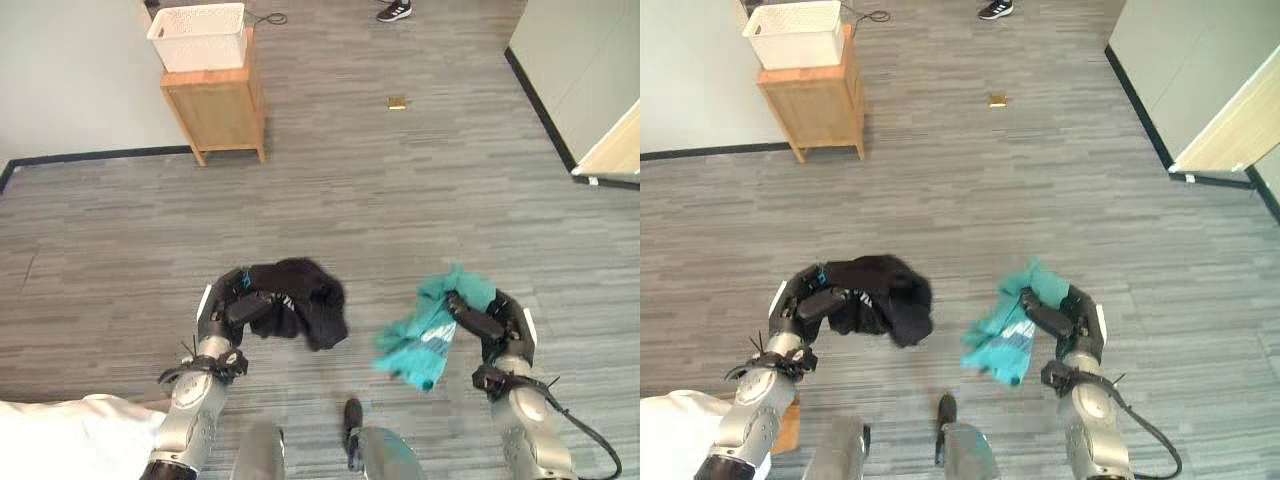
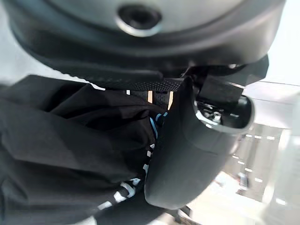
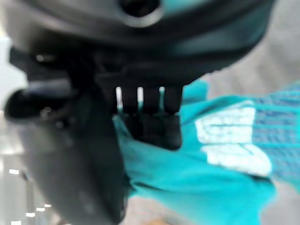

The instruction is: Pick up bed clothes into laundry basket.

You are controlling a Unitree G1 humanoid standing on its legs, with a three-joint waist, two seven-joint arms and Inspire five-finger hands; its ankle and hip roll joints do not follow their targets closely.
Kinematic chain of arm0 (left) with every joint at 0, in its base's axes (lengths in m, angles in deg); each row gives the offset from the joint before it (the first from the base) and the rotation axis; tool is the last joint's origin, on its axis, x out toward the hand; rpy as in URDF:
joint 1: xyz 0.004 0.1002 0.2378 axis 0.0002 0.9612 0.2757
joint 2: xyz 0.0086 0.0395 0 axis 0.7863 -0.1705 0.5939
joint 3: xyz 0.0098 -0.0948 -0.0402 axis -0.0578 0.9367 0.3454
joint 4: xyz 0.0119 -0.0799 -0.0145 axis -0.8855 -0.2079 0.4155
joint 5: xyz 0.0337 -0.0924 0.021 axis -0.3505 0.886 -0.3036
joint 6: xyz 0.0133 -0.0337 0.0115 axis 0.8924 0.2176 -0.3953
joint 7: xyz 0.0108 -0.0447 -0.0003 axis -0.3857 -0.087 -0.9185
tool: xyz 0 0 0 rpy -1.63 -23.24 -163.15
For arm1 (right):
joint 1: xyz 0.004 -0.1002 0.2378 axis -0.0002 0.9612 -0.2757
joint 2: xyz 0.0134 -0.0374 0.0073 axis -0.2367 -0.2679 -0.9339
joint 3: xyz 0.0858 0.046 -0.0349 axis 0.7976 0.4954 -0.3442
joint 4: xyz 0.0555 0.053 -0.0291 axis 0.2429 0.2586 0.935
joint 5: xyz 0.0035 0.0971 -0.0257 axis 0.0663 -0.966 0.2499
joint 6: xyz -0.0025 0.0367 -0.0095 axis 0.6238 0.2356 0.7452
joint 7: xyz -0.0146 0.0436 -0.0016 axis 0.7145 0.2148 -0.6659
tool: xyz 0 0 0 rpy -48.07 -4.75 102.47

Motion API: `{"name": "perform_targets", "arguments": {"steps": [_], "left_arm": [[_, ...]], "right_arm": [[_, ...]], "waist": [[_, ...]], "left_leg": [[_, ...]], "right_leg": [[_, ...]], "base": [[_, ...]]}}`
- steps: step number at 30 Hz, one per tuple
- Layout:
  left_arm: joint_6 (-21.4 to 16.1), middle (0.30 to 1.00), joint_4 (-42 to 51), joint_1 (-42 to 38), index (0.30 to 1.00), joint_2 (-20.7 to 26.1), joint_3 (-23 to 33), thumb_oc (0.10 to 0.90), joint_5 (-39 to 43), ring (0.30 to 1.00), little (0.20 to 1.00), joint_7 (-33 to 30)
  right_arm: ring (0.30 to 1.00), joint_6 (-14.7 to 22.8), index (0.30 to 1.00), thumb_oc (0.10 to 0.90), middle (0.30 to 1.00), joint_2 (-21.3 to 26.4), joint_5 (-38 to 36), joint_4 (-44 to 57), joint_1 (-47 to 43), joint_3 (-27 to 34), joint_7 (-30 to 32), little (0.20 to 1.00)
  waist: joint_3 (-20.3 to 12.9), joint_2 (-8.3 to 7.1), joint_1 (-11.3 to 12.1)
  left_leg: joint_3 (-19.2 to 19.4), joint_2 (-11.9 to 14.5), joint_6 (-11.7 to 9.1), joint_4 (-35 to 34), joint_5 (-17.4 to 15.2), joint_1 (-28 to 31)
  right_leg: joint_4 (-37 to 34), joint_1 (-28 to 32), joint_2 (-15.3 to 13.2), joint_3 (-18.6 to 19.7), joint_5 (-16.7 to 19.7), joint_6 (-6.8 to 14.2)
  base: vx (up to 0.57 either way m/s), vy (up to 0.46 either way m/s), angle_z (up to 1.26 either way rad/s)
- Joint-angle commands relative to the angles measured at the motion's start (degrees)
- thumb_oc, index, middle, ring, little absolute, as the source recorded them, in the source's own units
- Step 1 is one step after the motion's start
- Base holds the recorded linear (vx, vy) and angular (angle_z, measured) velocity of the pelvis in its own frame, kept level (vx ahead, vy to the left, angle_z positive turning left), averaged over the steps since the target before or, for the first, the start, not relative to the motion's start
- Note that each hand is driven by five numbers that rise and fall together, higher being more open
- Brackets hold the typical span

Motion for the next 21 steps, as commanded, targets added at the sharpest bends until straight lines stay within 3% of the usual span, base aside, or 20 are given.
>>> {"name": "perform_targets", "arguments": {"steps": [1,2,3,5,6,7,10,12,13,14,16,18,21], "left_arm": [[-7.4,0.3,10.1,-6.7,0.3,3.6,3.2,0.4,-0.2,0.3,0.3,0.9],[-7.6,0.3,10.5,-7.0,0.3,3.6,3.3,0.4,-0.4,0.3,0.3,1.1],[-7.6,0.3,10.5,-6.9,0.3,3.5,3.2,0.4,-0.4,0.3,0.3,1.1],[-7.8,0.3,10.6,-7.6,0.3,3.5,2.8,0.4,-1.8,0.3,0.3,1.4],[-7.8,0.3,10.6,-7.5,0.3,3.4,2.7,0.4,-1.8,0.3,0.3,1.4],[-7.9,0.3,10.5,-7.4,0.3,2.5,2.4,0.4,-1.1,0.3,0.3,1.5],[-8.1,0.3,10.9,-6.5,0.3,1.7,2.8,0.4,-0.8,0.3,0.3,1.2],[-8.1,0.3,12.1,-5.2,0.3,1.9,3.9,0.4,-0.6,0.3,0.3,1.6],[-8.1,0.3,13.5,-4.3,0.3,2.6,4.5,0.4,0.0,0.3,0.3,2.0],[-8.1,0.3,13.5,-4.2,0.3,2.6,4.6,0.4,0.0,0.3,0.3,2.0],[-8.0,0.3,14.3,-3.4,0.3,3.4,5.6,0.4,0.3,0.3,0.3,2.1],[-8.2,0.3,15.3,-3.1,0.3,4.4,6.9,0.4,0.3,0.3,0.3,1.6],[-8.3,0.3,16.4,-3.5,0.3,6.4,7.8,0.4,-0.3,0.3,0.3,1.2]], "right_arm": [[0.3,6.5,0.3,0.4,0.3,4.1,-1.2,7.6,-3.3,0.7,-0.6,0.3],[0.3,6.4,0.3,0.4,0.3,3.7,-0.9,9.2,-2.1,1.8,-1.5,0.3],[0.3,6.4,0.3,0.4,0.3,3.6,-0.9,9.3,-2.0,1.9,-1.5,0.3],[0.3,6.3,0.3,0.4,0.3,3.6,1.4,9.0,-1.4,2.0,-1.7,0.3],[0.3,6.4,0.3,0.4,0.3,3.7,1.5,9.0,-1.3,2.0,-1.7,0.3],[0.3,6.2,0.3,0.4,0.3,4.1,2.0,8.9,-1.8,1.0,-2.3,0.3],[0.3,5.9,0.3,0.4,0.3,4.3,2.6,8.9,-2.6,0.6,-2.8,0.3],[0.3,5.6,0.3,0.4,0.3,4.0,2.7,9.7,-3.9,0.1,-3.9,0.3],[0.3,5.5,0.3,0.4,0.3,3.8,2.6,9.5,-5.7,-0.6,-4.3,0.3],[0.3,5.6,0.3,0.4,0.3,3.7,2.6,9.4,-5.8,-0.7,-4.3,0.3],[0.3,5.3,0.3,0.4,0.3,3.0,2.7,9.2,-7.7,-1.7,-4.5,0.3],[0.3,5.3,0.3,0.4,0.3,2.5,2.8,10.0,-8.6,-2.4,-4.9,0.3],[0.3,5.1,0.3,0.4,0.3,2.1,2.9,10.5,-9.4,-3.1,-5.3,0.3]], "waist": [[-3.5,1.12,1.0],[-4.3,2.13,1.6],[-4.3,2.01,1.8],[-5.4,4.4,3.7],[-5.4,4.08,3.8],[-6.0,4.88,5.5],[-6.5,4.39,5.8],[-8.1,4.06,6.0],[-9.5,3.13,6.8],[-9.5,2.91,6.8],[-10.5,1.93,8.0],[-10.8,1.39,8.6],[-9.4,2.5,7.7]], "left_leg": [[1.2,0.4,-2.7,-12.2,-1.5,2.8],[3.5,1.5,-3.3,-20.9,0.0,1.5],[3.6,1.4,-3.3,-21.1,-0.1,1.9],[7.2,1.2,-1.9,-40.9,1.1,1.9],[7.5,0.8,-2.0,-42.4,1.5,3.0],[7.2,-0.8,-1.9,-52.3,4.0,4.0],[7.8,-1.5,-2.2,-54.1,5.2,4.9],[8.5,-1.7,-0.8,-54.1,3.5,6.4],[9.0,-2.5,0.6,-53.3,1.7,7.3],[9.1,-2.7,0.7,-53.2,1.5,7.4],[10.2,-3.4,2.1,-53.6,-0.4,8.9],[10.8,-4.2,3.5,-54.0,-2.6,11.0],[10.3,-4.2,5.2,-54.7,-4.6,14.7]], "right_leg": [[-6.9,6.2,-3.8,4.6,-2.1,6.8],[-7.2,8.4,-2.9,4.2,-3.8,6.8],[-7.2,8.6,-3.0,4.2,-3.9,6.7],[-8.5,12.5,0.1,4.2,-6.8,7.1],[-8.6,12.8,-0.3,4.3,-7.0,7.1],[-10.1,16.4,1.3,4.9,-8.2,7.5],[-10.9,18.8,0.9,4.3,-9.2,8.0],[-10.4,19.9,0.4,4.3,-10.8,8.4],[-8.7,19.4,-1.0,4.7,-11.5,9.0],[-8.6,19.4,-1.2,4.7,-11.8,9.1],[-3.5,17.9,-2.6,4.5,-11.3,10.6],[6.0,14.0,-3.9,4.9,-7.3,13.3],[18.9,7.1,-4.8,4.6,1.9,16.1]], "base": [[0.62,-0.053,-0.01],[0.45,-0.031,-0.1],[0.65,0.003,-0.05],[0.57,0.047,-0.06],[0.58,0.031,-0.05],[0.38,-0.003,-0.25],[0.39,-0.002,-0.47],[0.38,0.045,-0.44],[0.37,0.06,-0.43],[0.33,0.068,-0.34],[0.24,0.084,0.04],[0.26,0.126,0.01],[0.24,0.154,0.02]]}}
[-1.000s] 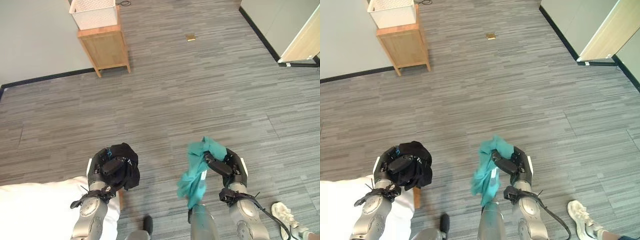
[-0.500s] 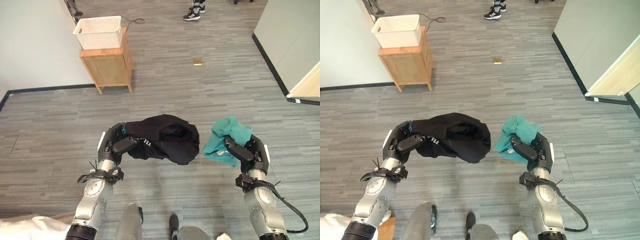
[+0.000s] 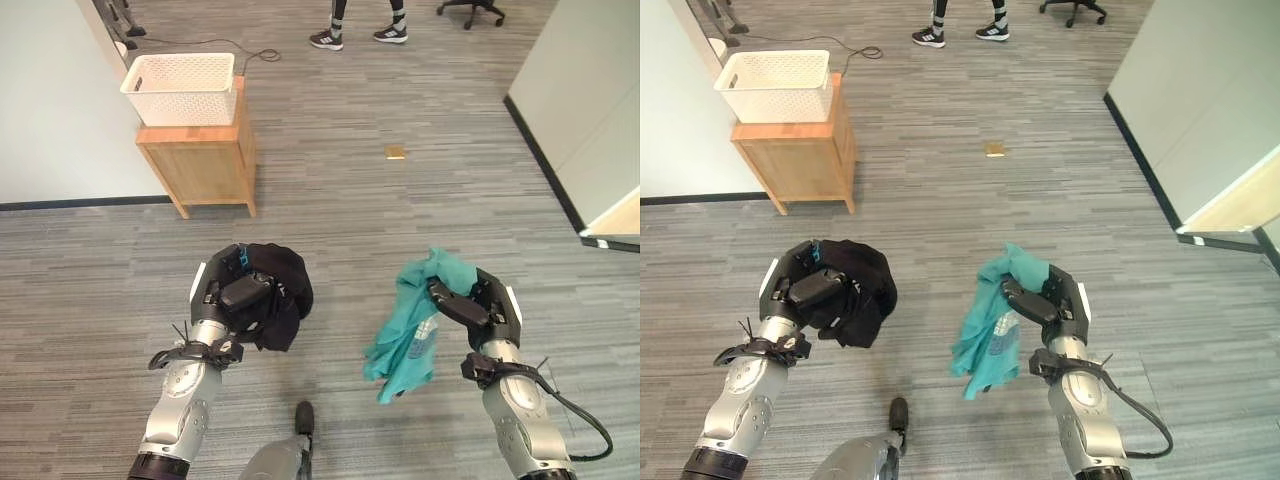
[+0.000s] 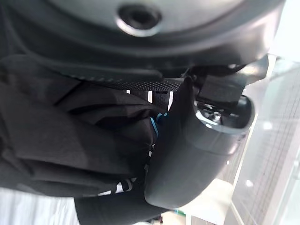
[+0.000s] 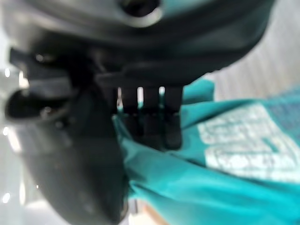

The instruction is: Pick up bed clothes into laundry basket.

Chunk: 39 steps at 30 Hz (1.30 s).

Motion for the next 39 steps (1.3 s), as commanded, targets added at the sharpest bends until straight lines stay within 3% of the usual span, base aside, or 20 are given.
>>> {"name": "perform_targets", "arguments": {"steps": [1,2,4,6,8,10,11,14,18,20,22,23,24,25,26,27,31,32,35,39], "left_arm": [[-8.0,0.3,11.7,-2.8,0.3,3.8,4.7,0.4,-0.5,0.3,0.3,0.3],[-8.0,0.3,11.7,-2.8,0.3,3.8,4.7,0.4,-0.5,0.3,0.3,0.3],[-8.0,0.3,11.6,-3.2,0.3,3.8,4.9,0.4,0.2,0.3,0.3,0.1],[-8.0,0.3,11.6,-3.5,0.3,4.2,4.9,0.4,0.4,0.3,0.3,0.0],[-8.1,0.3,10.5,-5.0,0.3,4.9,4.4,0.4,0.4,0.3,0.3,-0.3],[-8.2,0.3,9.3,-6.9,0.3,5.7,4.1,0.4,-0.3,0.3,0.3,0.0],[-8.2,0.3,9.2,-7.0,0.3,5.7,4.1,0.4,-0.3,0.3,0.3,0.1],[-8.7,0.3,8.7,-8.5,0.3,5.8,3.7,0.4,-1.2,0.3,0.3,0.9],[-8.6,0.3,7.7,-8.6,0.3,5.4,3.3,0.4,-1.9,0.3,0.3,1.7],[-8.6,0.3,7.0,-8.1,0.3,4.5,3.3,0.4,-2.0,0.3,0.3,1.7],[-8.2,0.3,6.8,-6.8,0.3,3.1,3.1,0.4,-0.5,0.3,0.3,2.3],[-8.0,0.3,7.2,-6.5,0.3,2.0,2.5,0.4,1.0,0.3,0.3,2.4],[-7.9,0.3,7.8,-6.8,0.3,1.5,1.8,0.4,1.4,0.3,0.3,2.5],[-7.5,0.3,9.3,-6.6,0.3,1.8,1.3,0.4,1.5,0.3,0.3,3.4],[-7.5,0.3,9.3,-6.6,0.3,1.9,1.3,0.4,1.5,0.3,0.3,3.4],[-7.3,0.3,9.2,-6.3,0.3,1.4,1.3,0.4,2.0,0.3,0.3,3.4],[-7.0,0.3,7.9,-5.2,0.3,-0.1,0.8,0.4,2.6,0.3,0.3,3.1],[-7.0,0.3,7.6,-4.4,0.3,-0.6,0.9,0.4,2.5,0.3,0.3,2.8],[-7.1,0.3,8.6,-3.4,0.3,-0.5,1.5,0.4,1.8,0.3,0.3,3.0],[-7.5,0.3,8.5,-3.6,0.3,-0.4,2.4,0.4,1.1,0.3,0.3,2.3]], "right_arm": [[0.3,5.2,0.3,0.4,0.3,-0.1,1.1,5.4,-7.7,1.0,-1.8,0.3],[0.3,5.2,0.3,0.4,0.3,-0.1,1.1,5.4,-7.7,1.0,-1.8,0.3],[0.3,5.2,0.3,0.4,0.3,-0.2,0.7,5.8,-7.8,1.0,-1.7,0.3],[0.3,5.2,0.3,0.4,0.3,0.2,0.5,5.9,-7.8,1.1,-1.6,0.3],[0.3,5.4,0.3,0.4,0.3,0.7,0.0,6.0,-7.8,1.6,-1.3,0.3],[0.3,5.3,0.3,0.4,0.3,1.5,0.0,6.4,-7.5,2.5,-1.4,0.3],[0.3,5.3,0.3,0.4,0.3,1.5,0.0,6.5,-7.5,2.5,-1.4,0.3],[0.3,5.5,0.3,0.4,0.3,1.8,0.3,7.2,-6.5,4.1,-1.8,0.3],[0.3,5.3,0.3,0.4,0.3,2.3,0.4,7.2,-6.3,4.3,-2.5,0.3],[0.3,5.4,0.3,0.4,0.3,3.0,0.2,6.7,-7.2,3.3,-3.2,0.3],[0.3,5.2,0.3,0.4,0.3,3.8,-0.1,6.6,-7.4,2.8,-3.6,0.3],[0.3,5.9,0.3,0.4,0.3,4.4,-1.5,6.6,-7.5,3.0,-2.8,0.3],[0.3,6.3,0.3,0.4,0.3,4.7,-2.8,6.3,-7.6,3.1,-2.4,0.3],[0.3,6.9,0.3,0.4,0.3,5.3,-3.0,6.2,-8.5,3.2,-1.2,0.3],[0.3,6.9,0.3,0.4,0.3,5.3,-2.9,6.2,-8.5,3.2,-1.2,0.3],[0.3,6.7,0.3,0.4,0.3,5.6,-2.4,6.3,-8.9,3.2,-0.2,0.3],[0.3,6.3,0.3,0.4,0.3,5.4,-2.7,7.6,-8.1,3.7,-0.6,0.3],[0.3,6.1,0.3,0.4,0.3,5.1,-1.7,8.0,-6.4,3.6,-1.1,0.3],[0.3,5.8,0.3,0.4,0.3,4.8,-0.2,7.4,-5.5,3.8,-1.0,0.3],[0.3,5.4,0.3,0.4,0.3,3.6,0.3,7.8,-4.6,4.9,-1.6,0.3]], "waist": [[-3.2,1.12,0.3],[-3.1,1.03,0.2],[-2.3,2.12,-0.7],[-1.8,2.51,-1.5],[-1.1,2.46,-3.3],[-1.0,1.66,-5.8],[-0.8,1.64,-5.9],[-1.4,1.35,-8.8],[-3.0,1.12,-10.8],[-3.7,1.42,-10.7],[-3.8,1.79,-10.5],[-3.4,1.46,-10.4],[-2.8,0.18,-9.8],[-0.7,-1.35,-8.0],[-0.8,-1.2,-8.0],[0.0,-1.03,-6.6],[0.5,-0.17,-5.1],[0.1,0.7,-4.3],[0.0,1.88,-3.4],[-1.6,3.74,-5.0]], "left_leg": [[1.0,6.6,-8.0,2.1,-5.6,4.1],[1.0,6.4,-7.9,1.9,-5.6,4.3],[-0.6,7.5,-8.9,0.4,-7.3,8.0],[-1.7,7.7,-9.4,0.2,-8.1,9.2],[-3.7,7.9,-10.3,0.1,-10.4,11.6],[-6.7,7.9,-11.8,-0.9,-13.5,15.5],[-6.8,7.9,-11.9,-0.8,-13.2,15.3],[-10.7,9.4,-13.8,0.2,-17.5,19.7],[-13.5,12.0,-15.9,1.9,-18.2,23.0],[-14.8,13.6,-17.3,5.3,-14.8,22.2],[-15.4,16.0,-19.6,12.1,-3.0,20.3],[-14.6,16.7,-20.3,20.6,2.4,15.7],[-13.7,16.3,-19.8,27.4,4.1,11.9],[-9.6,16.5,-18.2,35.4,2.2,5.8],[-9.6,16.7,-18.2,35.7,1.6,5.9],[-6.3,16.2,-18.3,34.0,1.9,2.2],[-3.7,12.5,-18.0,28.9,-1.8,-3.6],[-2.3,10.2,-17.0,21.3,-1.8,-4.8],[-3.4,8.4,-16.6,14.6,-1.5,-4.3],[-3.5,8.5,-15.5,4.4,-1.8,3.6]], "right_leg": [[-1.7,-6.0,-4.6,-3.1,16.6,2.0],[-1.3,-6.0,-4.8,-3.1,16.3,2.0],[-5.2,-11.9,-8.6,-6.0,15.5,0.1],[-5.9,-12.8,-8.8,-6.2,14.0,-0.1],[-13.2,-15.3,-7.8,-4.0,12.3,-0.4],[-25.4,-17.2,-7.8,-0.2,15.1,1.1],[-26.1,-16.9,-7.8,-0.4,15.9,1.1],[-32.9,-19.9,-8.1,3.3,19.7,3.3],[-31.8,-20.5,-8.8,1.3,21.6,4.3],[-30.3,-19.9,-8.0,1.0,22.0,3.3],[-27.3,-19.3,-6.9,-0.3,20.5,1.3],[-26.9,-17.5,-7.0,-1.4,19.2,-0.3],[-27.9,-15.1,-7.4,-2.1,18.5,-1.8],[-30.2,-10.3,-6.2,-3.5,16.6,-4.0],[-30.4,-10.1,-6.1,-3.5,16.3,-3.9],[-32.1,-6.4,-4.9,-4.0,14.7,-4.5],[-33.7,-2.8,-3.7,-4.1,13.3,-4.6],[-33.9,-1.9,-2.5,-4.1,12.4,-4.7],[-34.3,-0.6,-1.1,-3.3,11.3,-5.0],[-33.3,-1.0,0.2,-3.9,11.0,-4.7]], "base": [[0.24,0.12,0.26],[0.32,0.073,0.25],[0.37,-0.039,0.28],[0.29,-0.058,0.33],[0.39,-0.109,0.69],[0.5,-0.204,0.46],[0.48,-0.208,0.45],[0.45,-0.195,0.93],[0.39,-0.321,0.68],[0.22,-0.267,0.53],[0.25,-0.329,0.12],[0.26,-0.392,0.06],[0.3,-0.609,0.35],[0.23,-0.461,0.5],[0.29,-0.473,0.41],[0.17,-0.141,-0.04],[0.27,-0.15,-0.05],[0.34,-0.092,-0.18],[0.24,-0.007,-0.32],[0.08,0.055,-0.55]]}}
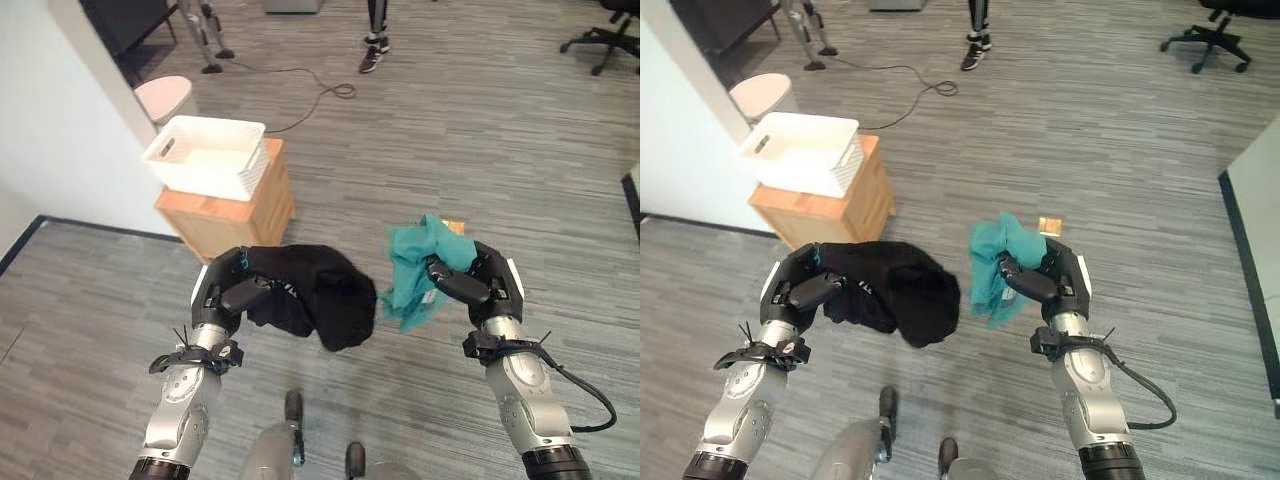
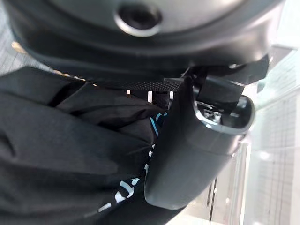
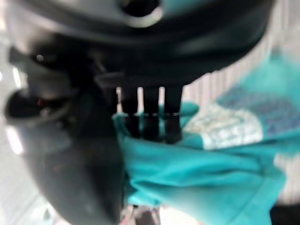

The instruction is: Pick up bed clothes into laundry basket.

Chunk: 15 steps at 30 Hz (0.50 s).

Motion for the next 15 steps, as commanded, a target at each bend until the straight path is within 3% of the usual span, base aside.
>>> {"name": "perform_targets", "arguments": {"steps": [1,6,10,11,15], "left_arm": [[-7.0,0.3,8.7,-6.3,0.3,1.8,4.1,0.4,0.4,0.3,0.3,-0.8],[-7.1,0.3,8.1,-7.0,0.3,1.3,4.3,0.4,0.1,0.3,0.3,-1.5],[-6.5,0.3,7.0,-6.3,0.3,0.6,4.2,0.4,0.9,0.3,0.3,-1.9],[-7.4,0.3,-2.0,-0.5,0.3,-0.2,11.9,0.4,-6.3,0.3,0.3,-8.2],[-6.9,0.3,-2.1,2.5,0.3,-1.6,12.4,0.4,-5.1,0.3,0.3,-6.7]], "right_arm": [[0.3,6.0,0.3,0.4,0.3,0.7,1.2,9.0,-2.3,4.1,-1.0,0.3],[0.3,6.0,0.3,0.4,0.3,0.5,1.9,9.2,-2.8,4.5,-0.7,0.3],[0.3,5.8,0.3,0.4,0.3,-1.5,1.6,9.5,-2.7,2.6,-1.1,0.3],[0.3,5.9,0.3,0.4,0.3,-0.1,5.5,6.5,2.8,12.1,2.8,0.3],[0.3,4.7,0.3,0.4,0.3,-0.8,7.8,6.2,4.3,11.3,2.4,0.3]], "waist": [[-6.2,0.47,-0.8],[-7.5,0.77,-1.6],[-7.9,-0.3,-1.3],[-9.4,-2.66,-3.1],[-9.2,-2.67,-2.4]], "left_leg": [[-0.1,3.1,-4.9,-5.5,-3.6,10.3],[1.4,2.3,-3.9,-9.0,-4.6,13.5],[1.4,2.5,-2.8,-8.9,-6.0,14.7],[3.3,7.1,-4.0,-11.8,-8.6,17.6],[3.1,6.7,-3.8,-12.2,-8.6,17.9]], "right_leg": [[2.0,-5.9,-6.8,-1.4,0.6,7.3],[4.1,-6.5,-7.8,-2.2,-0.5,8.0],[3.9,-6.4,-8.3,-1.4,-0.2,8.4],[0.4,-6.9,-8.3,1.2,0.3,9.7],[0.2,-6.5,-8.6,0.6,0.4,9.8]], "base": [[0.07,0.038,-0.24],[0.02,0.053,0.29],[0.03,0.021,0.09],[0.05,-0.015,0.09],[0.0,0.011,-0.14]]}}
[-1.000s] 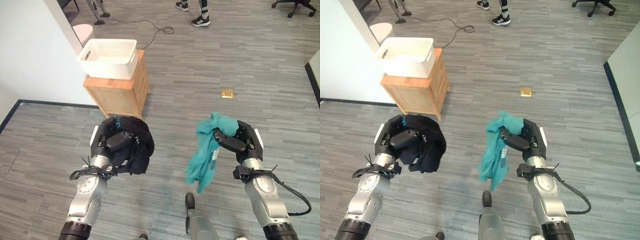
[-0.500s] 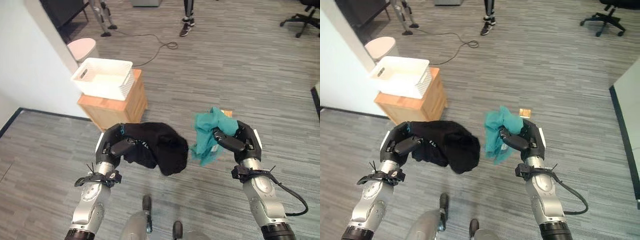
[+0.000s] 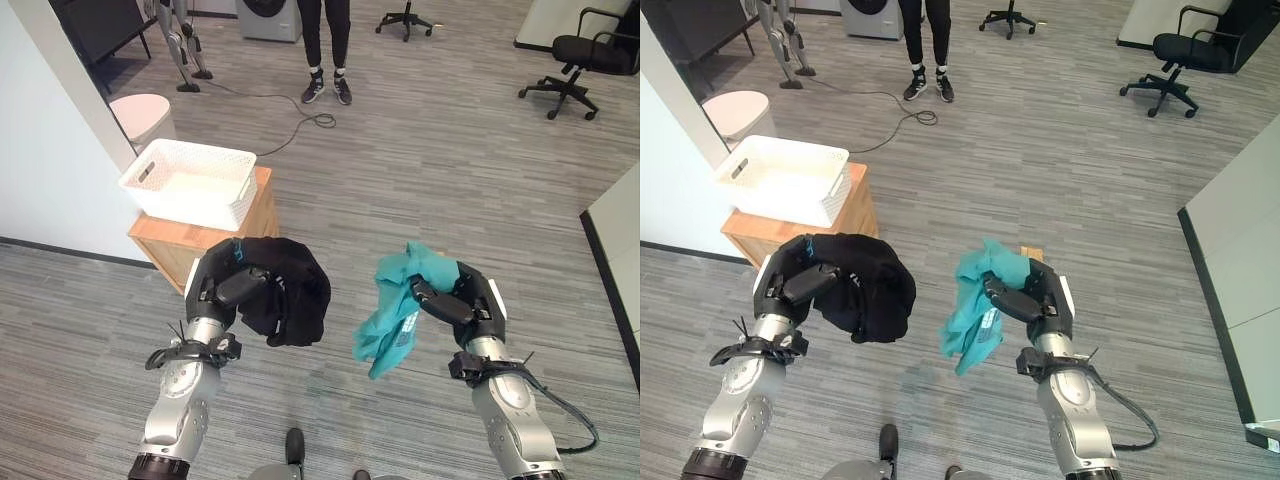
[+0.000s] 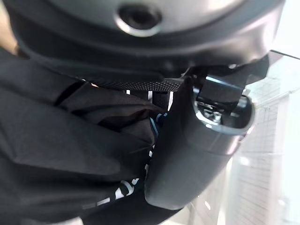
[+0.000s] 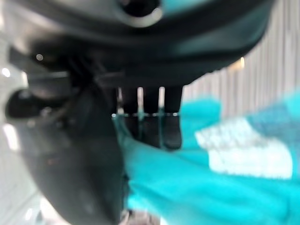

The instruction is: Pick up bed clothes into laundry basket.

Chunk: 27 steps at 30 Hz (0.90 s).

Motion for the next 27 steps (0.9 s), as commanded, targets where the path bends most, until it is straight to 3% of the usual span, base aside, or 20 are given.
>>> {"name": "perform_targets", "arguments": {"steps": [1,6,11,14,15,17,18,19,22,23,24,25,26,27], "left_arm": [[-6.5,0.3,-1.0,0.3,0.3,1.5,9.3,0.4,-1.8,0.3,0.3,-0.7],[-7.6,0.3,2.7,3.1,0.3,3.7,14.3,0.4,-5.0,0.3,0.3,-2.7],[-8.1,0.3,3.9,3.8,0.3,4.3,14.7,0.4,-6.4,0.3,0.3,-3.3],[-7.4,0.3,1.9,2.6,0.3,3.9,12.9,0.4,-4.6,0.3,0.3,-2.7],[-7.4,0.3,1.9,2.6,0.3,3.9,12.9,0.4,-4.6,0.3,0.3,-2.6],[-6.7,0.3,0.6,1.9,0.3,3.5,11.2,0.4,-2.5,0.3,0.3,-1.9],[-6.7,0.3,0.6,1.8,0.3,3.5,11.2,0.4,-2.5,0.3,0.3,-1.8],[-6.5,0.3,0.3,1.3,0.3,3.7,10.3,0.4,-2.5,0.3,0.3,-1.5],[-6.6,0.3,0.8,0.8,0.3,3.6,9.9,0.4,-1.8,0.3,0.3,-0.8],[-6.8,0.3,1.1,0.4,0.3,3.6,9.7,0.4,-1.4,0.3,0.3,-0.6],[-7.0,0.3,0.6,-0.8,0.3,3.7,9.3,0.4,-0.7,0.3,0.3,-0.7],[-7.0,0.3,0.5,-1.0,0.3,3.8,9.3,0.4,-0.7,0.3,0.3,-0.8],[-7.3,0.3,-0.5,-2.5,0.3,3.8,8.4,0.4,0.0,0.3,0.3,-0.9],[-7.5,0.3,-0.2,-2.9,0.3,3.7,8.0,0.4,0.1,0.3,0.3,-0.7]], "right_arm": [[0.3,5.0,0.3,0.4,0.3,4.0,1.7,2.2,-2.3,7.2,1.2,0.3],[0.3,4.2,0.3,0.4,0.3,7.9,5.2,1.5,-4.8,7.6,1.6,0.3],[0.3,4.2,0.3,0.4,0.3,9.1,5.5,1.8,-8.1,7.1,2.1,0.3],[0.3,3.7,0.3,0.4,0.3,8.9,7.0,3.4,-9.0,6.1,1.4,0.3],[0.3,3.7,0.3,0.4,0.3,8.9,7.0,3.4,-9.0,6.1,1.4,0.3],[0.3,3.6,0.3,0.4,0.3,7.9,8.1,4.8,-8.3,6.2,1.7,0.3],[0.3,3.5,0.3,0.4,0.3,7.9,8.1,4.9,-8.3,6.3,1.7,0.3],[0.3,3.5,0.3,0.4,0.3,7.2,8.8,4.2,-7.7,6.4,2.5,0.3],[0.3,3.7,0.3,0.4,0.3,7.1,8.6,3.2,-7.2,7.2,3.0,0.3],[0.3,4.0,0.3,0.4,0.3,7.1,8.1,2.7,-7.0,7.7,3.2,0.3],[0.3,4.4,0.3,0.4,0.3,7.2,7.2,2.2,-6.6,8.4,3.9,0.3],[0.3,4.4,0.3,0.4,0.3,7.2,7.1,2.2,-6.7,8.4,3.9,0.3],[0.3,4.6,0.3,0.4,0.3,7.2,6.9,2.2,-6.3,8.6,4.7,0.3],[0.3,4.6,0.3,0.4,0.3,7.2,7.0,2.7,-5.9,8.8,4.8,0.3]], "waist": [[-3.8,-1.22,-0.8],[-3.2,-1.85,1.2],[-2.8,-2.63,2.6],[-1.3,-2.28,3.1],[-1.3,-2.34,3.2],[0.6,-1.05,2.2],[0.7,-1.15,2.3],[1.5,-0.23,1.3],[1.6,-0.09,-0.3],[1.8,-0.58,-1.3],[1.7,-1.13,-3.6],[1.8,-0.59,-3.9],[1.4,-0.77,-6.4],[1.1,-1.03,-7.3]], "left_leg": [[2.4,7.5,-6.4,1.3,-7.0,6.8],[1.4,6.6,-6.0,1.4,-7.0,5.3],[0.7,5.0,-4.7,2.4,-8.0,4.4],[-1.2,3.4,-2.7,4.9,-10.8,4.8],[-1.2,3.3,-2.7,4.9,-10.8,4.8],[-3.0,2.8,-0.9,5.6,-11.9,6.6],[-2.9,2.7,-0.8,5.6,-12.0,6.7],[-4.0,3.0,-0.4,5.4,-13.0,8.6],[-5.0,2.8,-1.0,4.3,-15.3,11.9],[-5.9,2.2,-1.4,4.2,-16.6,13.9],[-8.2,2.2,-2.3,3.5,-18.9,17.3],[-8.5,2.9,-2.3,3.5,-19.1,17.5],[-10.2,3.8,-3.5,3.2,-20.8,20.6],[-11.2,4.0,-4.0,3.2,-20.9,21.1]], "right_leg": [[-2.4,-5.0,-4.9,0.8,3.8,5.4],[-2.1,-6.1,-6.0,-0.4,4.6,6.3],[1.1,-7.4,-7.8,-0.4,4.6,7.3],[15.5,-12.8,-10.0,1.6,5.7,8.8],[15.7,-12.9,-10.1,1.6,5.5,8.8],[29.1,-18.4,-10.3,3.1,11.3,8.0],[29.9,-18.8,-10.4,3.4,11.0,8.0],[32.6,-23.2,-8.5,3.2,10.3,7.7],[28.2,-28.4,-7.3,1.5,8.4,7.2],[23.6,-30.8,-7.1,0.9,8.8,7.2],[13.8,-32.7,-6.2,0.4,10.0,8.1],[12.5,-31.6,-5.7,-0.3,10.4,8.1],[5.1,-32.8,-4.1,0.1,11.7,9.0],[3.4,-32.0,-4.2,-0.6,12.5,9.0]], "base": [[-0.01,0.027,-0.17],[-0.02,0.055,0.09],[0.0,0.088,0.22],[0.06,0.179,0.15],[0.04,0.126,0.27],[0.09,0.192,0.31],[0.22,0.209,0.43],[0.11,0.09,0.31],[0.31,0.018,0.32],[0.6,-0.096,0.33],[0.48,-0.082,0.36],[0.65,-0.098,0.7],[0.45,-0.085,0.9],[0.57,-0.132,0.91]]}}
